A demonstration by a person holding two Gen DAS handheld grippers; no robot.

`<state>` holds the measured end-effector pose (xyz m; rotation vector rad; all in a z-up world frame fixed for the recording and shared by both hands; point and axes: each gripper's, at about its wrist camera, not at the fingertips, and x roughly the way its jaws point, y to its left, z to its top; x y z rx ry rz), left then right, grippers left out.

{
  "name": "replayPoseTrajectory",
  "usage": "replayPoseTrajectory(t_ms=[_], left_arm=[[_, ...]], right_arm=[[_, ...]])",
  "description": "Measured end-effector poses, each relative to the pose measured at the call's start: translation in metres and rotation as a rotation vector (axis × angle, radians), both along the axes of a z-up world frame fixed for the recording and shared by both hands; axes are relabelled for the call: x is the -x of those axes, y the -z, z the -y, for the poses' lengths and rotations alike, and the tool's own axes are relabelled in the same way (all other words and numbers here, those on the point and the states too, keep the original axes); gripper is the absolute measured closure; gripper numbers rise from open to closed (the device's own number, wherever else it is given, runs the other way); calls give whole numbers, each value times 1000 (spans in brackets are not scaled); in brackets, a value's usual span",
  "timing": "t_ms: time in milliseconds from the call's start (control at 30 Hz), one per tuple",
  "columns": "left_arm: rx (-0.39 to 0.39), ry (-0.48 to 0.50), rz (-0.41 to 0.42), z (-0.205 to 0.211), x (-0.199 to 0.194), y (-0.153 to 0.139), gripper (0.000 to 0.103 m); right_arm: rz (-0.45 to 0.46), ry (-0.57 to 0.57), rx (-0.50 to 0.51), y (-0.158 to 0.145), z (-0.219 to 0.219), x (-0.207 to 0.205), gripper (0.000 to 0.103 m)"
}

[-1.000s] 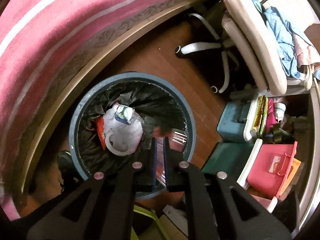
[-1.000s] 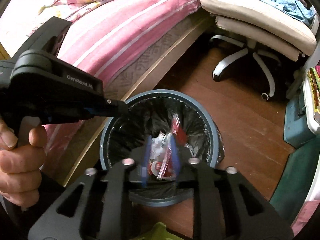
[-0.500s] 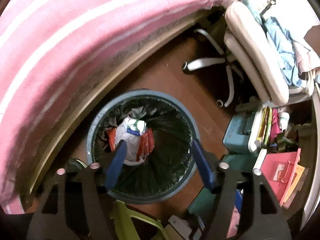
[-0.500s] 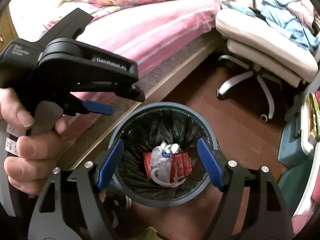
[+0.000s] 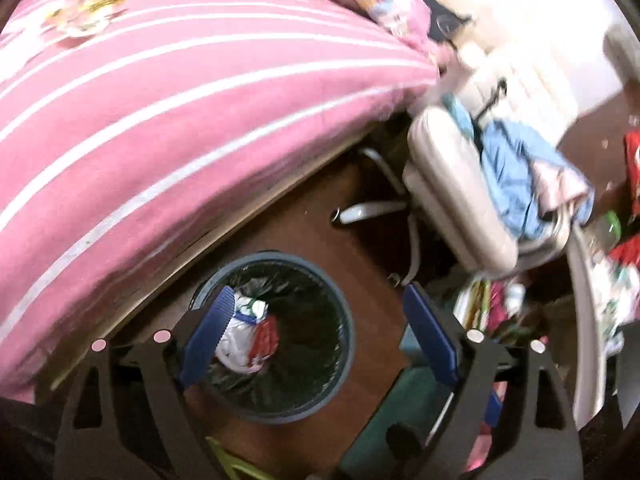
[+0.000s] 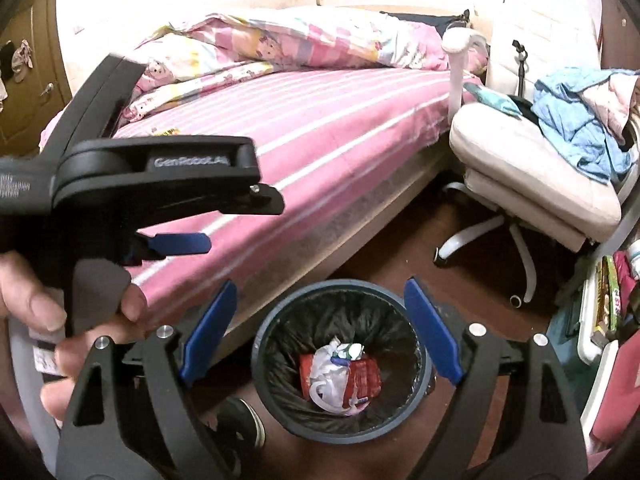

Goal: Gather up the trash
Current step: 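Move both grippers back to the pink clothespin and white tissues on the bed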

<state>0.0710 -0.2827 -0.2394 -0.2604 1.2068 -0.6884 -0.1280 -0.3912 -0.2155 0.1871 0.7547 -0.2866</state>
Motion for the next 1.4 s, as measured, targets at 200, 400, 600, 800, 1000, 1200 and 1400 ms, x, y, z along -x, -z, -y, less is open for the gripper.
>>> replayPoseTrajectory(t_ms=[200, 400, 600, 800, 1000, 1200, 1400], left_arm=[[122, -102, -9, -41, -3, -16, 19], [209, -179, 31, -85, -1, -39, 19], [216, -216, 95, -124, -8, -62, 19], [263, -306, 70, -180, -34, -73, 18], [242, -349, 73, -226, -62, -73, 17], [171, -367, 104, -256, -91, -63, 17], [128, -422, 83, -287, -121, -39, 17]], right_arm=[[37, -42, 31, -27, -24, -5, 14], [80, -91, 68, -51, -49, -15, 14], [123, -164, 82, -77, -82, -48, 13], [154, -217, 89, -95, -116, -88, 12], [166, -288, 85, -103, -151, -130, 11], [151, -368, 81, -99, -186, -171, 11], [108, -383, 24, -85, -208, -216, 11]])
